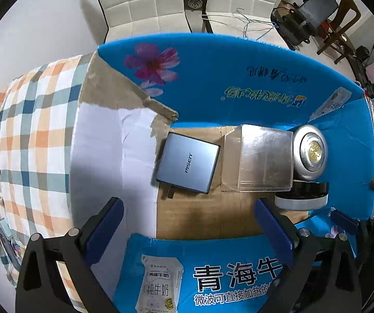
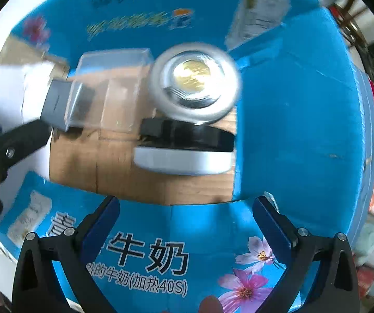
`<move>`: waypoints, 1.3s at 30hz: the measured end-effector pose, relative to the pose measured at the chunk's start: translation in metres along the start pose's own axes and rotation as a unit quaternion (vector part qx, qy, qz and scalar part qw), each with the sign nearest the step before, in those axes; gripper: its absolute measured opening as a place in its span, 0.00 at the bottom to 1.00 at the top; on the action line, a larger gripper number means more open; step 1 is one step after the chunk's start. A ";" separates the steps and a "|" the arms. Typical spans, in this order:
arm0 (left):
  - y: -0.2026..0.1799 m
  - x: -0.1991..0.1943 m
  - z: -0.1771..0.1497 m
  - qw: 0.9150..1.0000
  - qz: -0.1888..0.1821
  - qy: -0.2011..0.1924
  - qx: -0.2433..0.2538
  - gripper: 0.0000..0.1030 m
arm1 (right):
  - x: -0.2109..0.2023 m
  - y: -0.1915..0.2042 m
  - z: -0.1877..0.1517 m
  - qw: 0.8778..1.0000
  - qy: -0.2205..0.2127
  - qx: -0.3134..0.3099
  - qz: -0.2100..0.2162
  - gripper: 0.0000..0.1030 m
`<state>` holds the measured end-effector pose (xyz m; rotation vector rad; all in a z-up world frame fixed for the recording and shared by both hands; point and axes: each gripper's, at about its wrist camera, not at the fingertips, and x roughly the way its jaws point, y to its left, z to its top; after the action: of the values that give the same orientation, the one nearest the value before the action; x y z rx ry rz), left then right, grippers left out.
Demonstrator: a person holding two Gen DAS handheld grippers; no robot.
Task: Organize rigid objects
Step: 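Lower the charger and puck into the blue box and open both grippers, then move both grippers back over the remaining table objects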
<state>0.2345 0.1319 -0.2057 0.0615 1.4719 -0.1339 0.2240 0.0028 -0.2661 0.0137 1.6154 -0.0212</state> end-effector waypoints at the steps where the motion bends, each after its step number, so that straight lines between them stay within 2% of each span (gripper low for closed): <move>1: 0.001 0.002 0.000 1.000 0.004 0.003 -0.002 0.99 | 0.003 0.004 0.000 1.000 0.013 -0.013 0.011 1.00; 3: 0.004 0.005 -0.001 1.000 -0.007 0.009 -0.010 0.99 | 0.005 0.010 0.002 0.999 0.026 -0.021 0.036 1.00; 4: 0.005 0.007 -0.001 1.000 -0.014 0.011 -0.016 1.00 | 0.005 0.006 0.005 0.997 0.033 -0.012 0.075 1.00; 6: 0.006 0.008 -0.002 0.999 -0.023 0.014 -0.021 1.00 | 0.010 -0.013 0.008 0.984 0.055 0.033 0.169 1.00; 8: 0.005 0.010 -0.002 0.999 -0.031 0.019 -0.027 1.00 | 0.017 -0.026 0.010 0.978 0.068 0.062 0.189 1.00; 10: 0.005 0.011 -0.001 0.999 -0.039 0.021 -0.030 1.00 | 0.019 -0.028 0.009 0.975 0.075 0.061 0.202 1.00; 15: 0.000 0.002 0.001 0.999 -0.036 0.013 -0.022 1.00 | 0.015 -0.019 -0.001 0.977 0.075 0.043 0.197 1.00; 16: -0.001 -0.002 0.001 0.999 -0.036 0.009 -0.021 1.00 | 0.010 -0.021 -0.003 0.978 0.062 0.046 0.191 1.00; 19: 0.001 -0.022 -0.003 0.999 -0.027 -0.021 -0.019 1.00 | -0.028 -0.022 -0.030 0.991 -0.018 0.036 0.131 1.00; 24: -0.001 -0.057 -0.024 0.997 -0.031 -0.067 -0.020 1.00 | -0.075 -0.031 -0.051 0.992 -0.081 0.031 0.092 1.00; 28: -0.005 -0.088 -0.046 0.995 -0.022 -0.094 -0.018 1.00 | -0.113 -0.027 -0.081 0.990 -0.128 0.022 0.051 1.00; 31: -0.007 -0.109 -0.063 0.994 -0.018 -0.109 -0.022 1.00 | -0.143 -0.047 -0.079 0.987 -0.153 0.017 0.041 1.00; 39: -0.025 -0.163 -0.095 0.990 -0.003 -0.141 -0.027 0.99 | -0.200 -0.047 -0.110 0.979 -0.198 -0.007 0.051 1.00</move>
<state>0.1219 0.1272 -0.0524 -0.0060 1.1930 -0.1020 0.1224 -0.0412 -0.0606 0.0760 1.2135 0.0638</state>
